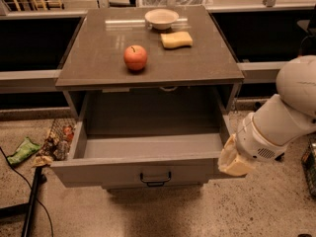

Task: Close top drawer

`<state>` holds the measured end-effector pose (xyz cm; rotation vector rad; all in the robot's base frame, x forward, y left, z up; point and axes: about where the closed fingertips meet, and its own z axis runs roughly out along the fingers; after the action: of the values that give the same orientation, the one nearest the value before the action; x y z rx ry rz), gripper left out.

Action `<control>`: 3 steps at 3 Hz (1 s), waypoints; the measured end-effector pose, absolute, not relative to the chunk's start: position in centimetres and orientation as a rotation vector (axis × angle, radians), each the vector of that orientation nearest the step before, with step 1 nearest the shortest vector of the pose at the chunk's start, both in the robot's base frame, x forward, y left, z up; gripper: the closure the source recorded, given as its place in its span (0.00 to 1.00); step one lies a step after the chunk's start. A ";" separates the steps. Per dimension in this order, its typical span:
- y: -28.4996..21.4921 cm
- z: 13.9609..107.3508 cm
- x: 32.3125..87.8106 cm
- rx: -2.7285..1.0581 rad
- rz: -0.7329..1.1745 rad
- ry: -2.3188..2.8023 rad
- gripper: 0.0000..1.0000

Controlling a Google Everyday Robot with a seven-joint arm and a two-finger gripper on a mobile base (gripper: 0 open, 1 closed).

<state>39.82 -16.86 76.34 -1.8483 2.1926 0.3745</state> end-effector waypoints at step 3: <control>-14.4 68.6 39.7 -1.963 0.326 1.993 1.00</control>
Offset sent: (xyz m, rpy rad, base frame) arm -0.0039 0.0298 -0.0938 0.0386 -0.1322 0.1615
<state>39.69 -14.39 68.64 -1.9625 1.9929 0.3265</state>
